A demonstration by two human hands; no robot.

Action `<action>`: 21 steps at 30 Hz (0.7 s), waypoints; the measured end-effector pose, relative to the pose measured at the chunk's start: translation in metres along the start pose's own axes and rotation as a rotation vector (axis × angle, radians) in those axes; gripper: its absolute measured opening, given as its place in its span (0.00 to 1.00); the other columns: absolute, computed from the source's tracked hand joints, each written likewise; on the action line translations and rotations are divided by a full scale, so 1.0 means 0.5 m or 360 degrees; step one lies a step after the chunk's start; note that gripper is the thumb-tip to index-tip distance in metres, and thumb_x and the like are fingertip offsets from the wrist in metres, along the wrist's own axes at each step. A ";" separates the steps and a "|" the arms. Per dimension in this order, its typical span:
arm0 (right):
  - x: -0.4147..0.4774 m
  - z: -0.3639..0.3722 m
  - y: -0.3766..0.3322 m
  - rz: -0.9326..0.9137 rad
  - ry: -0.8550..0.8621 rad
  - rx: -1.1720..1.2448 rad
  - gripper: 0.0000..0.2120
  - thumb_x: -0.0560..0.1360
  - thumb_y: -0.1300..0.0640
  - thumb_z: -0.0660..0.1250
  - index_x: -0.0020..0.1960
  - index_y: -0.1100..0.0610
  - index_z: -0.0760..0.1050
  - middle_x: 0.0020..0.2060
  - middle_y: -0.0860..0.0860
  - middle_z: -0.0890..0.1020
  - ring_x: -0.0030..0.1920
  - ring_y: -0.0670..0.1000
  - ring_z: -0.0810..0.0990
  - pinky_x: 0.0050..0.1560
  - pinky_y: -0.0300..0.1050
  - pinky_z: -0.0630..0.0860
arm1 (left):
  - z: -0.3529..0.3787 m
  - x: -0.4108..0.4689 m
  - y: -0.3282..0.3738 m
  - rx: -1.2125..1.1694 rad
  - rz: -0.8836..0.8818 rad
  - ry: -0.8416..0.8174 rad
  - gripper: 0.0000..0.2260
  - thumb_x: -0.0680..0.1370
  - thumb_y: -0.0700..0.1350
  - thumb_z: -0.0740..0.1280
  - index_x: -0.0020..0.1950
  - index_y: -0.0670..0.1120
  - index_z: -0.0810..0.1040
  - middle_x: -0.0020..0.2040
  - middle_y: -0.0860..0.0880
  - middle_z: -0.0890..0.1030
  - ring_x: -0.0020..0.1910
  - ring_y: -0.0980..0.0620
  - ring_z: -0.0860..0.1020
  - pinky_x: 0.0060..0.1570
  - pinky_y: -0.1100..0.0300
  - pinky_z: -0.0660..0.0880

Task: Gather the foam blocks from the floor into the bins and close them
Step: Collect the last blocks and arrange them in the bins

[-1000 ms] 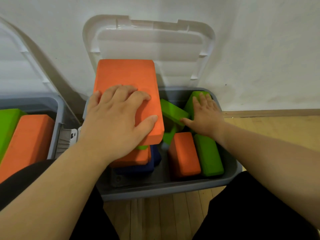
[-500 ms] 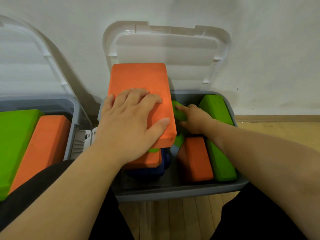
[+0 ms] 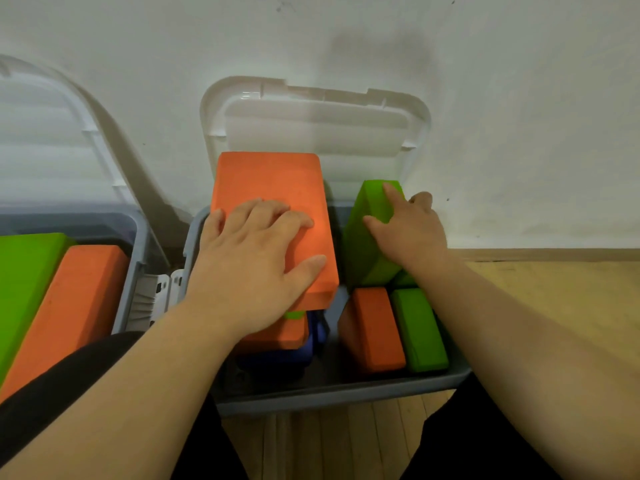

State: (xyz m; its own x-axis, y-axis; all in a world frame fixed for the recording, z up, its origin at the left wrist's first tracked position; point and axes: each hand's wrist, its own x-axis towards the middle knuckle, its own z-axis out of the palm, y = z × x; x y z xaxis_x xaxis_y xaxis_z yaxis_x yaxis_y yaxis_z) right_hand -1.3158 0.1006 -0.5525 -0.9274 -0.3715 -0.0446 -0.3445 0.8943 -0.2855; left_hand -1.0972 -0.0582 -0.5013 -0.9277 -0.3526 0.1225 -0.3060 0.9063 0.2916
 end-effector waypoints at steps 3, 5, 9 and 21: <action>-0.023 0.053 0.017 -0.0006 0.0013 -0.0182 0.35 0.78 0.32 0.56 0.82 0.42 0.55 0.71 0.61 0.66 0.71 0.66 0.67 0.73 0.60 0.64 | 0.002 -0.002 0.001 -0.0001 0.0007 -0.0004 0.29 0.75 0.73 0.52 0.72 0.63 0.69 0.75 0.55 0.68 0.78 0.47 0.63 0.76 0.37 0.54; -0.026 0.066 0.013 -0.0021 0.0008 -0.0274 0.35 0.78 0.31 0.54 0.82 0.42 0.54 0.73 0.62 0.65 0.74 0.66 0.63 0.74 0.63 0.60 | 0.003 -0.002 0.002 0.0010 0.0006 -0.0009 0.29 0.75 0.72 0.52 0.72 0.63 0.68 0.75 0.55 0.68 0.78 0.47 0.62 0.76 0.38 0.54; -0.012 0.073 0.021 -0.0004 -0.0210 -0.0369 0.35 0.77 0.31 0.54 0.81 0.43 0.58 0.79 0.60 0.59 0.78 0.66 0.56 0.77 0.67 0.54 | 0.002 0.000 0.003 0.0016 0.0012 -0.0011 0.29 0.75 0.72 0.52 0.72 0.63 0.68 0.75 0.56 0.68 0.78 0.47 0.62 0.77 0.38 0.54; -0.015 0.175 0.079 -0.0181 -0.0313 -0.0460 0.44 0.75 0.22 0.47 0.83 0.42 0.42 0.83 0.57 0.42 0.82 0.63 0.39 0.81 0.61 0.41 | 0.005 0.009 0.005 0.0039 0.0024 -0.0015 0.28 0.77 0.72 0.52 0.72 0.63 0.68 0.75 0.54 0.68 0.77 0.46 0.63 0.76 0.38 0.55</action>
State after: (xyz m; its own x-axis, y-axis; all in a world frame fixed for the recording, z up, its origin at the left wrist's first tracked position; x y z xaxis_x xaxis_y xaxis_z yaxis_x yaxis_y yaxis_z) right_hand -1.3095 0.1171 -0.6472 -0.8446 -0.4883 -0.2195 -0.4968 0.8677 -0.0185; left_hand -1.1028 -0.0572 -0.5022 -0.9341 -0.3370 0.1179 -0.2972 0.9168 0.2667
